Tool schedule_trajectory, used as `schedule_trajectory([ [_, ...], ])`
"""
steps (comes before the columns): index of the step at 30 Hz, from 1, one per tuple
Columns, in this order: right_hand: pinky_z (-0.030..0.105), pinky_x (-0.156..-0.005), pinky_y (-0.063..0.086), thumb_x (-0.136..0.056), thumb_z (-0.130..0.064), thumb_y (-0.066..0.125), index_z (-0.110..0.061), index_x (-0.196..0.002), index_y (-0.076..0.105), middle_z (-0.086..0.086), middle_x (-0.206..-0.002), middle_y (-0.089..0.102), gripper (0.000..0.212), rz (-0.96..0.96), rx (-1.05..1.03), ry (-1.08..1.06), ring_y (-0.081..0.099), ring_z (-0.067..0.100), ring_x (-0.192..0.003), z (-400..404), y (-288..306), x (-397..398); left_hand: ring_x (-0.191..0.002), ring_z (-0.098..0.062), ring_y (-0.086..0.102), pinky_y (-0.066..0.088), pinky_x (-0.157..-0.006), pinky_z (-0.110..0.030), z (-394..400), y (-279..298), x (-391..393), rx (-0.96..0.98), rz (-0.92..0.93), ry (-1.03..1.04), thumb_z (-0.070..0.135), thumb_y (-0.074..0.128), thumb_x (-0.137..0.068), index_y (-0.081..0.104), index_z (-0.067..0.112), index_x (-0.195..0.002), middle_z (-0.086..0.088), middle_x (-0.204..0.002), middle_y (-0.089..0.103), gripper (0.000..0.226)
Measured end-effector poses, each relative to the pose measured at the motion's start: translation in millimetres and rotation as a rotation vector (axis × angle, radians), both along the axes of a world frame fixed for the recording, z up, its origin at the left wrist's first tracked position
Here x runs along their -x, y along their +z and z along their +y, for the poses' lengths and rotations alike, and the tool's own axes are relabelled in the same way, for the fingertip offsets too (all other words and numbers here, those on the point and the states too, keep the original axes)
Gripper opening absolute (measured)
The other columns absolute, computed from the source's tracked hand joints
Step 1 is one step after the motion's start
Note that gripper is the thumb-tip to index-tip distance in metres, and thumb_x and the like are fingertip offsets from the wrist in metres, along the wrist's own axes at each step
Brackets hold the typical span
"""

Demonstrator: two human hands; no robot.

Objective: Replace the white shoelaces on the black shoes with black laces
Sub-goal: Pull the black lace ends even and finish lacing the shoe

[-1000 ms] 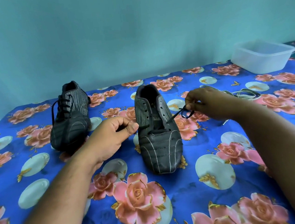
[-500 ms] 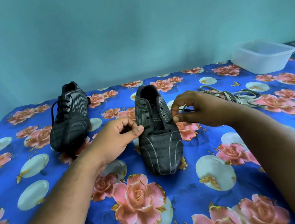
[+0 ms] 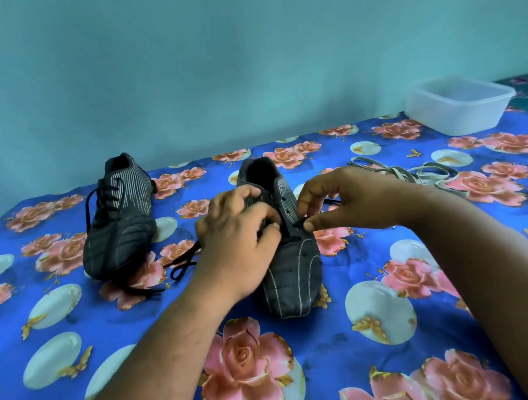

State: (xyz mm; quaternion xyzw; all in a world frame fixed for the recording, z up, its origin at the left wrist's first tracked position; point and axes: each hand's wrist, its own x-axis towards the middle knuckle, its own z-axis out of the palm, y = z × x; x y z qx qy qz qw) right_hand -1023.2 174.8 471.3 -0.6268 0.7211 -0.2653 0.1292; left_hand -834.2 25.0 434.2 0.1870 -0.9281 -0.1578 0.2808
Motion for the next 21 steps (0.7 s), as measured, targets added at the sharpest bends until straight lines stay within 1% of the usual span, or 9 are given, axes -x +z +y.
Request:
schedule_trajectory([
  [2,0.043,-0.085,0.053,-0.087,-0.035,0.079,-0.034,-0.095,0.071,-0.017,-0.088,0.072,0.011,0.024,0.012,0.025,0.068,0.005,-0.089,-2.2,0.3,-4.3,-0.13,-0.022,0.036,0.022,-0.099,-0.043,6.6,2.7,1.4,0.102,-0.023,0.044,0.048,0.042,-0.084,0.072,0.031,-0.089,0.01,-0.132,0.053,0.034],
  [4,0.042,-0.082,0.054,-0.087,-0.029,0.079,-0.032,-0.092,0.072,-0.016,-0.087,0.072,0.009,0.041,0.033,0.022,0.068,0.005,-0.087,-2.9,1.5,-6.3,-0.133,-0.023,0.034,0.02,-0.103,-0.047,8.2,4.5,0.2,0.106,-0.052,0.063,0.045,0.044,-0.085,0.073,0.031,-0.089,0.011,-0.133,0.052,0.033],
  [7,0.036,-0.079,0.054,-0.087,-0.023,0.077,-0.034,-0.089,0.07,-0.016,-0.085,0.071,0.013,0.062,0.066,0.006,0.067,0.004,-0.085,-1.2,3.5,-9.1,-0.14,-0.018,0.024,0.015,-0.108,-0.046,10.7,6.9,1.3,0.022,-0.156,0.072,0.054,0.038,-0.091,0.075,0.034,-0.096,0.016,-0.143,0.045,0.043],
  [10,0.028,-0.073,0.051,-0.086,-0.02,0.077,-0.032,-0.087,0.07,-0.016,-0.081,0.071,0.015,0.034,0.073,-0.019,0.067,0.003,-0.08,-1.1,4.2,-10.1,-0.142,-0.012,0.019,0.013,-0.109,-0.04,12.5,9.3,3.4,-0.122,-0.227,0.068,0.051,0.045,-0.102,0.076,0.034,-0.103,0.019,-0.148,0.039,0.035],
  [12,0.031,-0.073,0.053,-0.088,-0.023,0.077,-0.031,-0.089,0.07,-0.013,-0.078,0.072,0.011,-0.051,0.014,-0.045,0.066,0.006,-0.074,-3.0,3.0,-10.0,-0.141,-0.01,0.019,0.011,-0.103,-0.034,11.2,9.6,3.8,-0.183,-0.237,0.062,0.047,0.049,-0.102,0.076,0.031,-0.104,0.019,-0.146,0.04,0.031],
  [14,0.037,-0.069,0.05,-0.092,-0.027,0.071,-0.027,-0.092,0.07,-0.004,-0.077,0.073,0.002,-0.183,-0.08,-0.065,0.06,0.014,-0.066,-4.3,1.8,-11.0,-0.14,-0.009,0.02,0.011,-0.1,-0.033,10.5,9.1,4.1,-0.227,-0.23,0.057,0.046,0.051,-0.101,0.075,0.031,-0.097,0.02,-0.143,0.041,0.028],
  [15,0.038,-0.068,0.048,-0.095,-0.029,0.067,-0.024,-0.093,0.07,-0.001,-0.076,0.072,0.006,-0.239,-0.114,-0.085,0.057,0.016,-0.065,-4.7,1.6,-11.5,-0.14,-0.008,0.02,0.012,-0.1,-0.033,11.1,9.6,4.1,-0.258,-0.225,0.054,0.045,0.053,-0.101,0.073,0.033,-0.09,0.021,-0.142,0.042,0.026],
  [18,0.041,-0.073,0.044,-0.099,-0.044,0.053,-0.01,-0.085,0.069,0.009,-0.075,0.068,0.04,-0.374,-0.169,-0.159,0.053,0.019,-0.068,-6.1,2.4,-13.8,-0.139,-0.005,0.02,0.014,-0.103,-0.035,13.1,10.8,4.4,-0.355,-0.185,0.045,0.041,0.059,-0.098,0.062,0.039,-0.073,0.024,-0.136,0.043,0.026],
  [21,0.036,-0.07,0.044,-0.094,-0.066,0.053,-0.013,-0.079,0.068,0.003,-0.068,0.064,0.057,-0.309,-0.223,-0.24,0.052,0.016,-0.064,-7.6,2.7,-19.2,-0.137,-0.005,0.022,0.017,-0.109,-0.038,12.4,8.7,4.6,-0.385,-0.164,0.041,0.043,0.063,-0.095,0.062,0.039,-0.072,0.024,-0.133,0.044,0.023],
])
